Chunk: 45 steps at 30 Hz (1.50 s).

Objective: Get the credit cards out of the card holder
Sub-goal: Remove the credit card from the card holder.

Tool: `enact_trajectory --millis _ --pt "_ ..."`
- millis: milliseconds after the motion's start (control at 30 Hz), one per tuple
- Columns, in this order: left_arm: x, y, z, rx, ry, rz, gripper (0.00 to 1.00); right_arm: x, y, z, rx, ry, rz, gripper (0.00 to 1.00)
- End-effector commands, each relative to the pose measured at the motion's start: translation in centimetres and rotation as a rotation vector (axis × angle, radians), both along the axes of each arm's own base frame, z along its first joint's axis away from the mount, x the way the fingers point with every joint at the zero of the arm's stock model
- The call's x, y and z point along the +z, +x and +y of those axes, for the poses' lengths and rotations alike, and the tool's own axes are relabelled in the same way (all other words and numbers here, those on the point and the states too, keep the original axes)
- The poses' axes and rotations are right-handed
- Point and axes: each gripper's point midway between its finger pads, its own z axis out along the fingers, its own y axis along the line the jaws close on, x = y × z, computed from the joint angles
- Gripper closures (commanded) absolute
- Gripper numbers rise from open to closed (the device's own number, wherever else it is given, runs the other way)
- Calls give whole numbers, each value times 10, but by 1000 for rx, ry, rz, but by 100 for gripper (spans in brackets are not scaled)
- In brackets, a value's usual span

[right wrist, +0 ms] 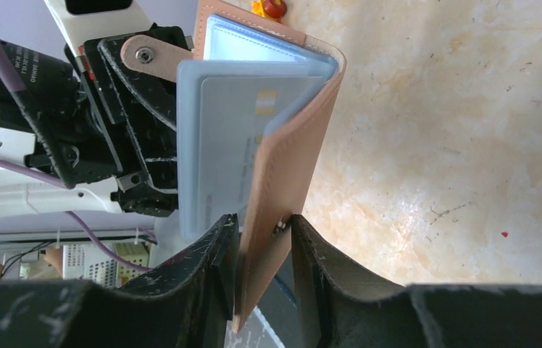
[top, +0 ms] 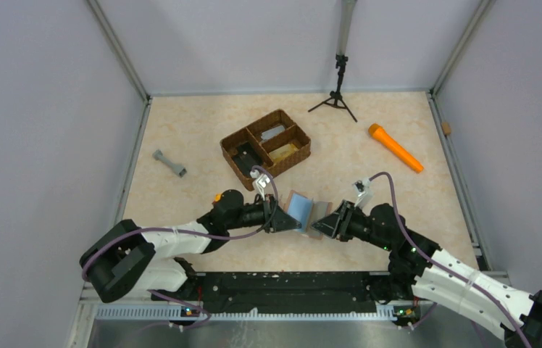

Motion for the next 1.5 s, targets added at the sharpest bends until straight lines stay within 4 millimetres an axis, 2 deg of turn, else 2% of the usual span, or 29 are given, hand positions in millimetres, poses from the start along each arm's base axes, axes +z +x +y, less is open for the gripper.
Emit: enact_trajectory --millis 0,100,300,500,633,767,967,1000,1067,1100,1300,1400,1467 --pt "27 1 -10 -33 -47 -96 100 5 4 1 -8 10 -25 64" --pt "26 1 -10 -28 -38 -95 100 6 4 0 -9 6 -26 63" --pt "21 4 -7 -8 -14 -92 100 15 4 -6 -29 22 -45 50" --pt "22 3 -8 -9 -16 -85 100 26 0 -8 -23 58 -74 46" --pt "24 3 -9 -12 -22 -85 100 27 -2 -4 -3 70 -73 42" --pt "26 2 -9 -18 -28 -86 100 25 -2 -3 3 68 -68 49" --pt "19 3 -10 -16 -12 -74 100 34 -3 0 16 105 -91 47" --pt "19 4 -10 -16 -13 -74 100 33 -3 -1 13 102 -90 51" --pt "19 3 -11 -18 -15 -72 100 31 -2 -2 6 97 -89 66" --pt "19 4 -11 -18 -17 -72 100 31 -3 -3 6 101 -91 68" --pt "25 1 -11 -29 -32 -74 100 28 -3 -2 6 104 -88 74" --pt "27 0 -11 -34 -36 -75 100 29 -2 -2 4 107 -92 81" --pt "28 0 -12 -39 -38 -75 100 29 -2 -1 8 107 -93 78"
